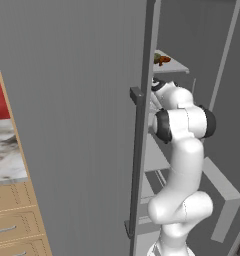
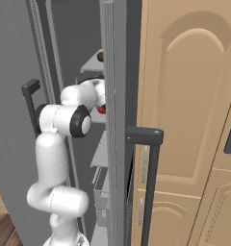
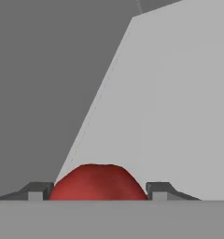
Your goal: Take the bell pepper and kiwi from the second highest rack and move them to the highest rack where the chicken drumstick and kiwi are located, to maximize freezer space. Close the freezer door after rearranging.
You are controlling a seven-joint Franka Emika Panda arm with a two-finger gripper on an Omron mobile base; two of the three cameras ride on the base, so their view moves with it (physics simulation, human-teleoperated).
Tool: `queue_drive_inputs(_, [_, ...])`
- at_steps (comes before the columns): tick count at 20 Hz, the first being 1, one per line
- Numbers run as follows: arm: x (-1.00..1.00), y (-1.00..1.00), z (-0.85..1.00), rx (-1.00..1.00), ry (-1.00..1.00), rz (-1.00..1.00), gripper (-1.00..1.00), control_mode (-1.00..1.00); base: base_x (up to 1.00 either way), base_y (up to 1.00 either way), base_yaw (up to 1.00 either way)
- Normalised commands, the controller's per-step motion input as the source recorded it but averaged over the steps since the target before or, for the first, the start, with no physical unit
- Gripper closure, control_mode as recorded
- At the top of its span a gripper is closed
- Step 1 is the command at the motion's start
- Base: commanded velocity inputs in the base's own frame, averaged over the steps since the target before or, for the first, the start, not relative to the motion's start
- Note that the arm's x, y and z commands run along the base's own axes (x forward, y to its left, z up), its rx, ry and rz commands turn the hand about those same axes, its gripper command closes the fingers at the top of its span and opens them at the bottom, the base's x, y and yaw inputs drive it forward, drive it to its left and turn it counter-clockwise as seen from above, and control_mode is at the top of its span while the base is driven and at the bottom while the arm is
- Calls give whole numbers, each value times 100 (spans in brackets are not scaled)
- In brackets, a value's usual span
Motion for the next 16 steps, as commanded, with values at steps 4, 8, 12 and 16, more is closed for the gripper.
queue_drive_inputs(4, [-51, 3, -32, 0, 0, 4, 100, -100, 0, 0, 0])
queue_drive_inputs(8, [-72, 1, -33, 0, -17, 0, 100, -100, 0, 0, 0])
queue_drive_inputs(12, [-74, 9, -8, 0, -24, 0, 100, -100, 0, 0, 0])
queue_drive_inputs(16, [-61, 28, 35, 0, -14, 0, 100, -100, 0, 0, 0])
